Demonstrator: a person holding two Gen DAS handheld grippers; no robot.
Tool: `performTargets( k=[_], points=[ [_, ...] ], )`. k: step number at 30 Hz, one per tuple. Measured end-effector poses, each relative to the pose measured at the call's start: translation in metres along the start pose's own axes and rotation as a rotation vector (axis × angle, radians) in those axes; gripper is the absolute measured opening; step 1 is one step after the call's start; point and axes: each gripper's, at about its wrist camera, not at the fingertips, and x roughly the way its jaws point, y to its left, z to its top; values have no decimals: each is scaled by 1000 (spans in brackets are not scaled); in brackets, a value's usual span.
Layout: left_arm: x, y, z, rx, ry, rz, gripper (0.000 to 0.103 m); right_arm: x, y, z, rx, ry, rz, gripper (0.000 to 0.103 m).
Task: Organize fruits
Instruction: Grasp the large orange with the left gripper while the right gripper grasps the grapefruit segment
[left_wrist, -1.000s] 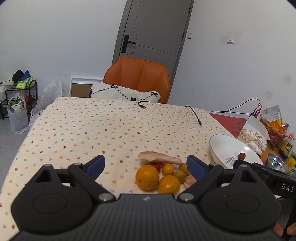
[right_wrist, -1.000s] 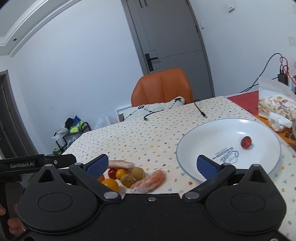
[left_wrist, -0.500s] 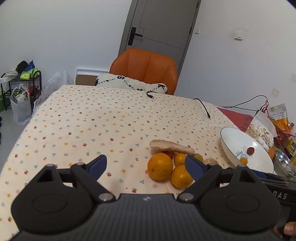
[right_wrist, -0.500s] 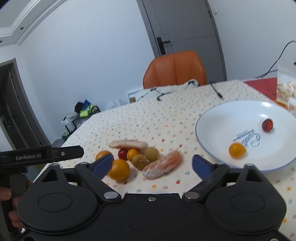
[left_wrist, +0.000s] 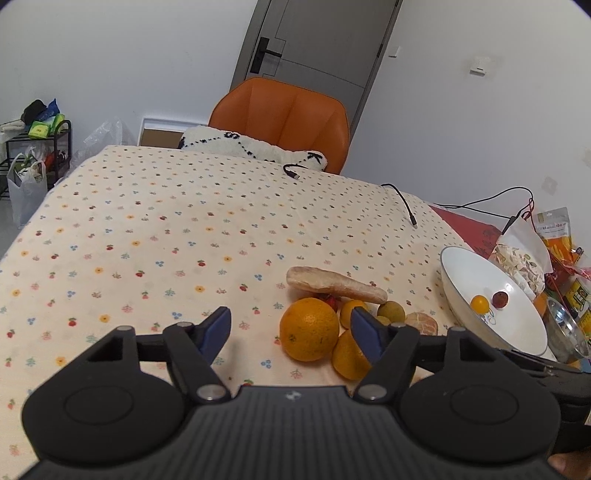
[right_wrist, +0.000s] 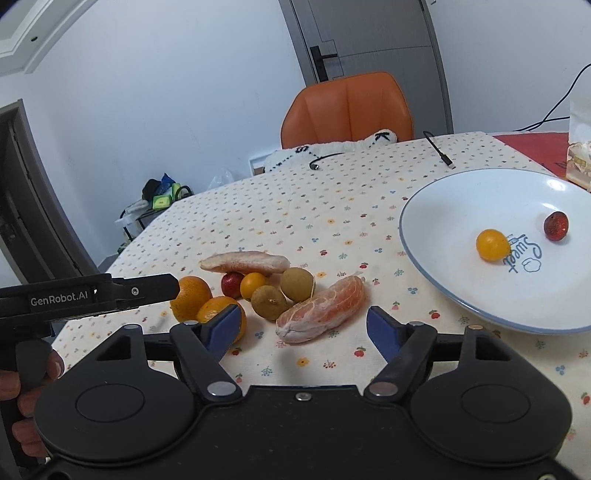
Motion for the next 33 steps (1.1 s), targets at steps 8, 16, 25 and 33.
performTargets(
  k=[8, 16, 25, 33],
  points=[
    [15, -3, 0, -7, 22, -27, 61, 14, 1, 1, -11, 32, -22, 65],
    [24, -4, 1, -35, 27, -32, 57, 20, 3, 3, -29, 26, -40, 59],
    [24, -9, 2, -32, 34, -36, 54, 17, -8, 5, -4, 27, -38, 39],
    [21, -14, 0, -8, 32, -41, 53, 5, -10, 0, -10, 32, -43, 29]
  ],
)
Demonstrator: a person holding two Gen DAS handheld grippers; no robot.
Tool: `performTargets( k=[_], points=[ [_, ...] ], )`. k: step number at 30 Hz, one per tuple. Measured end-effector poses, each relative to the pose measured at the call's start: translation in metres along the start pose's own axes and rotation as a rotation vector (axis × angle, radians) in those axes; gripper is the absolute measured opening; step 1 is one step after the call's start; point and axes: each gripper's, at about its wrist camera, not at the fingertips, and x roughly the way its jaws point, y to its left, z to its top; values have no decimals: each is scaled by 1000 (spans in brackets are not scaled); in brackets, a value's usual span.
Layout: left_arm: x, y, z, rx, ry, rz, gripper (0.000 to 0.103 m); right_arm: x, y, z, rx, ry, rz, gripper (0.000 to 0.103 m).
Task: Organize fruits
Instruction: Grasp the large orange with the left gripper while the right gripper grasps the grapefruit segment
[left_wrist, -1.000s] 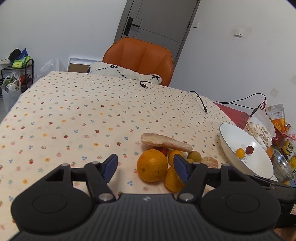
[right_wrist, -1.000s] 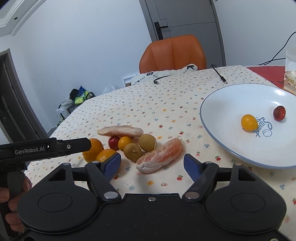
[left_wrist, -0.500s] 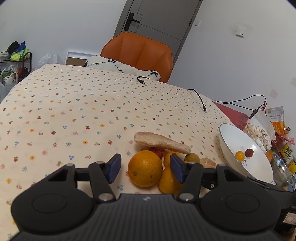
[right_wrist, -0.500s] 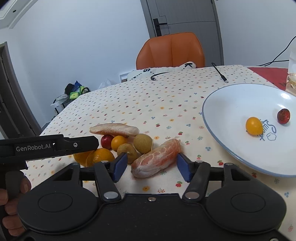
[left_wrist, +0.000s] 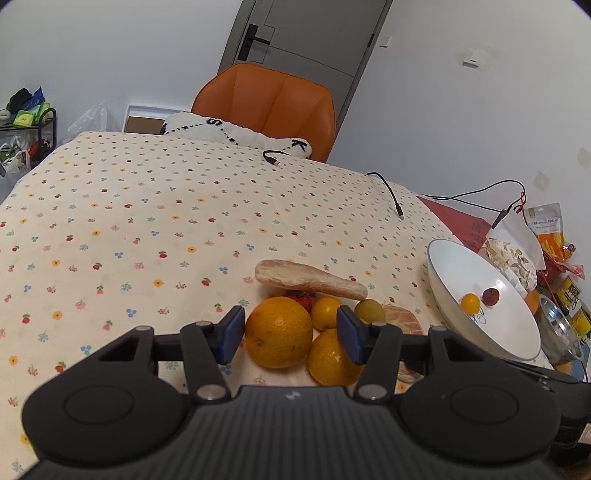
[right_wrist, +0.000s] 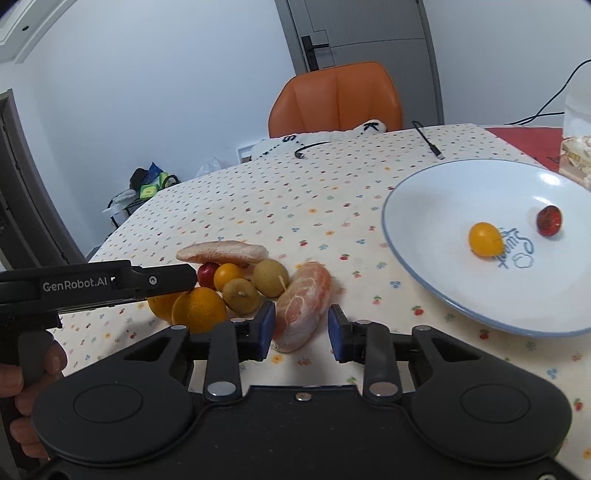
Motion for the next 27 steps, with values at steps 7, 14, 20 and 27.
performTargets(
  k=[7, 14, 20, 27],
  points=[
    [-2, 8, -1, -6, -4, 5, 37, -9, -8, -2, 6, 3, -20, 30],
    [-10, 14, -1, -13, -1, 19, 36, -5, -6, 0, -2, 9, -25, 40],
    [-17, 23, 0, -25, -8, 40, 36, 4, 1, 1, -22, 11, -31, 43],
    [-22, 27, 1, -33, -17, 43, 36, 12, 11, 4, -56, 14, -33, 45]
  ],
)
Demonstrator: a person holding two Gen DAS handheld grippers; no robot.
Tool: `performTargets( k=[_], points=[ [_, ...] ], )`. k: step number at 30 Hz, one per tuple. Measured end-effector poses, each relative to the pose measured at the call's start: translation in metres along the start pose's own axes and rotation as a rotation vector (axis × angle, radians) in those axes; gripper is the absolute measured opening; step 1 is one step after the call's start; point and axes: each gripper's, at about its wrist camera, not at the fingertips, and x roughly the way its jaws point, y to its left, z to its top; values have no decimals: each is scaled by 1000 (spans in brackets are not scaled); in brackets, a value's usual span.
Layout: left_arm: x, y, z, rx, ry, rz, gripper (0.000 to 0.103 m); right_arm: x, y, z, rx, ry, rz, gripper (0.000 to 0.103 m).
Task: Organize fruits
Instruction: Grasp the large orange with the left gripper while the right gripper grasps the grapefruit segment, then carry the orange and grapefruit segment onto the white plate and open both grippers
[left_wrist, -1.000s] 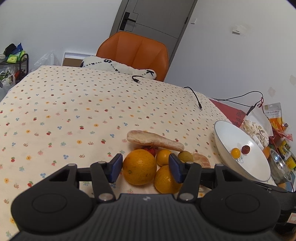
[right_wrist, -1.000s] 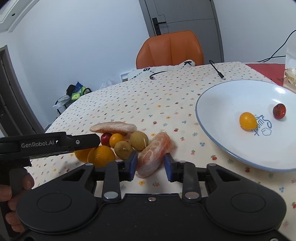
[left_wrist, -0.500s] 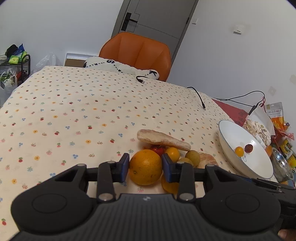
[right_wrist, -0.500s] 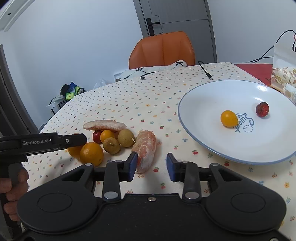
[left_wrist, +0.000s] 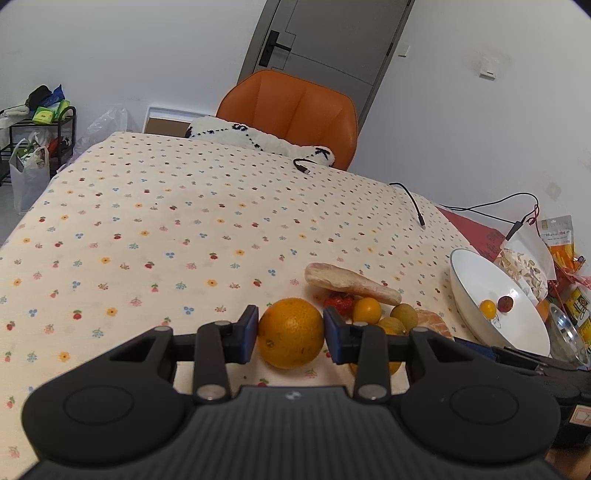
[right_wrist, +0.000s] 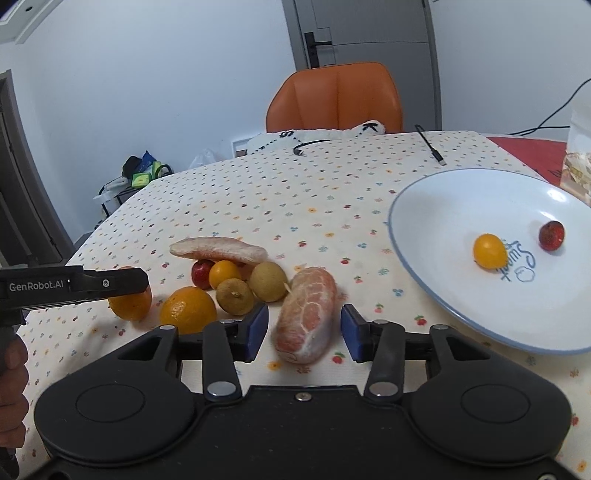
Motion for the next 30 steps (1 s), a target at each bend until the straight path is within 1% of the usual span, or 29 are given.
performTargets(
  k=[3, 6, 8, 9, 14, 16, 30],
  points=[
    [0, 0, 0, 1, 0, 1, 36, 3, 4, 1, -17, -2, -7, 46],
    [-2, 1, 1, -3, -4, 2, 36, 8, 9, 2, -60, -1, -35, 46],
    [-5, -1, 1, -2, -11, -1, 36, 9, 12, 4, -75, 3, -57, 40],
    [-6, -2, 1, -1, -13, -4, 36, 9, 12, 4, -78, 2, -64, 33],
    [-14, -12, 2, 16, -26, -26, 36, 2, 6, 2, -64, 2, -53, 30],
    [-17, -17, 2, 25, -33, -34, 36, -5, 5, 0, -54, -14, -49, 25],
    [-27, -46, 8, 63, -67, -76, 36, -45, -3, 6, -15, -96, -19, 23]
  ],
)
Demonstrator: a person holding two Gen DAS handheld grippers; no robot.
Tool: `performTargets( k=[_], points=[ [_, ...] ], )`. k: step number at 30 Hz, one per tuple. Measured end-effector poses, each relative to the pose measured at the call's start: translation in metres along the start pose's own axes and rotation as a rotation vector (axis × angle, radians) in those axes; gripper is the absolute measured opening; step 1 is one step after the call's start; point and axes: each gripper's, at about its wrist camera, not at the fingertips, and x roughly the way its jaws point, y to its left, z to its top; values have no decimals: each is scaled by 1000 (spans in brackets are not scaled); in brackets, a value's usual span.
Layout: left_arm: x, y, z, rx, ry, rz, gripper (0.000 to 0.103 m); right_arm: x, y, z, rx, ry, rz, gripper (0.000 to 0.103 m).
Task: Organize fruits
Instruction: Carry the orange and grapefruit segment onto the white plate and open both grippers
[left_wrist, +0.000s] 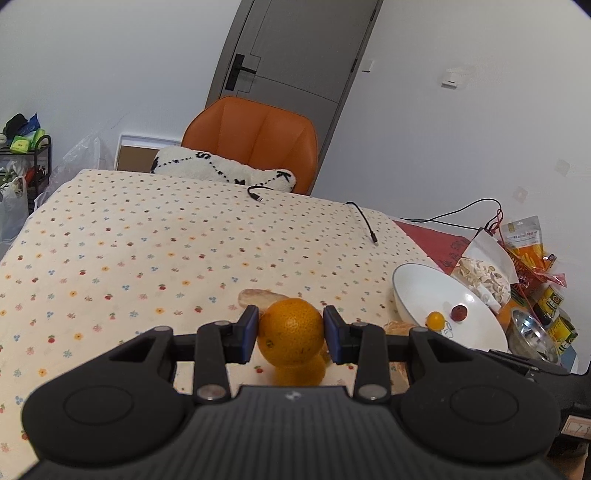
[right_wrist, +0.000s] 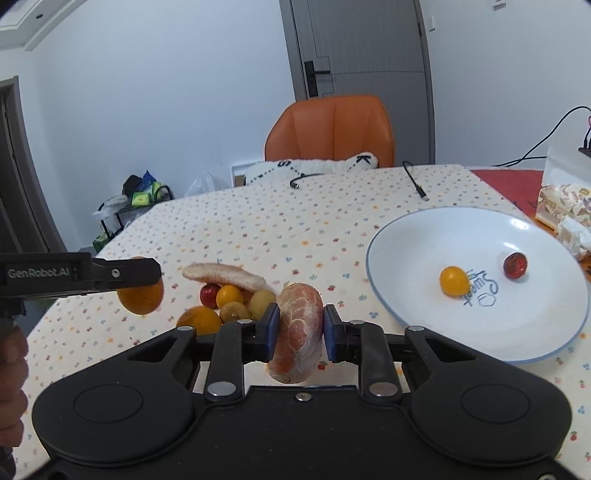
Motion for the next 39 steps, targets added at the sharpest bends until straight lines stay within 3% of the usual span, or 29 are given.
performTargets(
  k=[15, 39],
  points=[
    [9, -35, 9, 41, -18, -61, 36, -25, -25, 7, 38, -68, -50, 22],
    [56, -98, 9, 112, 17, -172, 36, -48, -103, 4, 129, -100, -236, 22]
  ],
)
